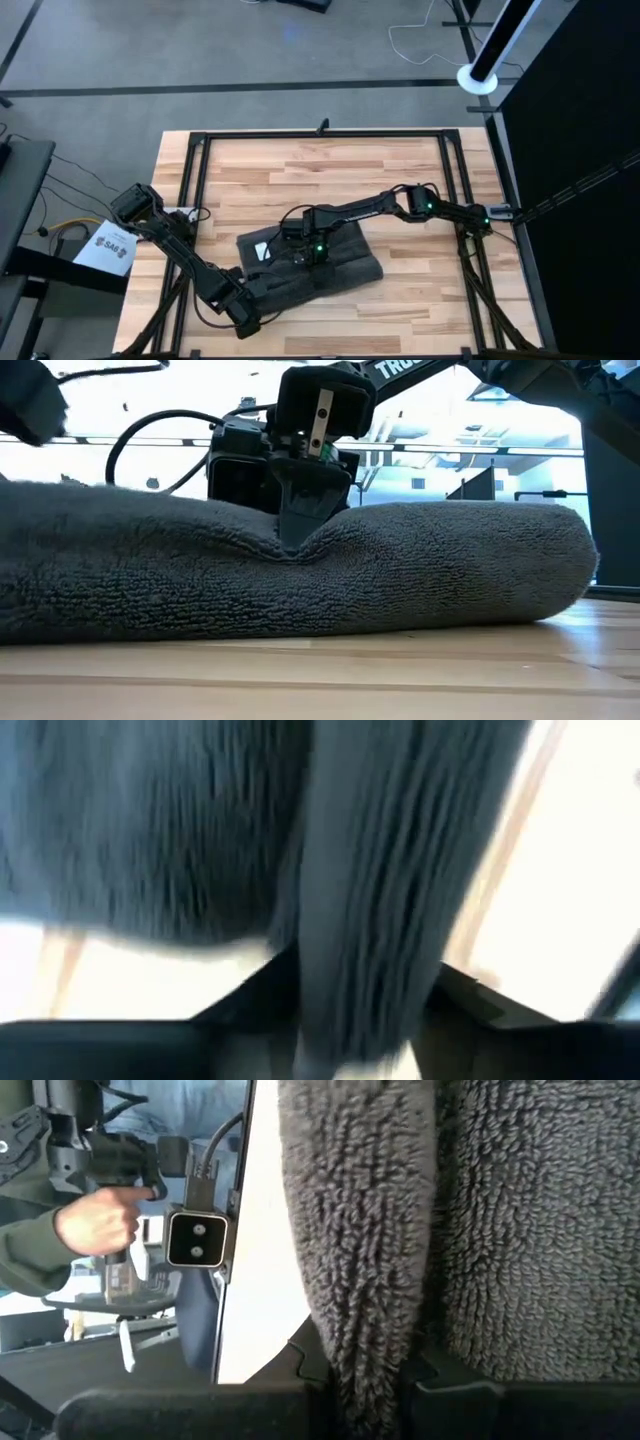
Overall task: Roll towel
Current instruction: Roll the black towel
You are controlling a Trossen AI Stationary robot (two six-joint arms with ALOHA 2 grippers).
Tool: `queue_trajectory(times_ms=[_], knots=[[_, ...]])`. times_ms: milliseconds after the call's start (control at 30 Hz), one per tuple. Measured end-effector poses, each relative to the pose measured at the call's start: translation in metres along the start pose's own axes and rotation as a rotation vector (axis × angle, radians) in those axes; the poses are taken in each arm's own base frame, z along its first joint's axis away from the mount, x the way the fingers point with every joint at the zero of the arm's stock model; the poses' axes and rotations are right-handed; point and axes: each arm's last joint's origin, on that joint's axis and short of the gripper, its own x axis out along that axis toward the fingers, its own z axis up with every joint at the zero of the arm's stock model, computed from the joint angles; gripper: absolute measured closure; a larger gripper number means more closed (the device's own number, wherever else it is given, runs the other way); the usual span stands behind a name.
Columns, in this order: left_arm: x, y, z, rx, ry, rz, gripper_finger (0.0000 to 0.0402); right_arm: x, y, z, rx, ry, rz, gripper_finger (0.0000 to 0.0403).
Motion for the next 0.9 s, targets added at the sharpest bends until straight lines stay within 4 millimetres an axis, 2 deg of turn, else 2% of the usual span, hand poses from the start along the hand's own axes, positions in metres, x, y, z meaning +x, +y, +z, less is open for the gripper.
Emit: queue_trajectory(times_ms=[167, 333, 467, 633, 767, 900], knots=[[-0.028, -0.002, 0.001, -0.009, -0.01, 0.033, 0.0239, 0.0, -0.001, 0.0, -0.003, -0.004, 0.0, 0.0379], [-0.05, -0.012, 0.005, -0.01, -0.077, -0.062, 0.0242, -0.002, -0.002, 0.001, 0.002, -0.008, -0.001, 0.0379], [-0.058, -0.022, 0.006, 0.034, -0.132, -0.107, 0.0242, -0.002, -0.002, 0.001, 0.0, -0.01, -0.001, 0.0379], [-0.067, -0.032, 0.008, 0.14, -0.34, -0.085, 0.0242, -0.003, -0.002, 0.001, -0.003, -0.014, -0.002, 0.0379], [-0.07, -0.031, 0.015, 0.159, -0.473, -0.031, 0.0241, -0.003, -0.003, 0.001, -0.004, -0.015, -0.003, 0.0379], [-0.061, -0.025, 0.031, 0.15, -0.526, -0.03, 0.0228, -0.004, -0.003, 0.001, -0.005, -0.016, -0.003, 0.0379]])
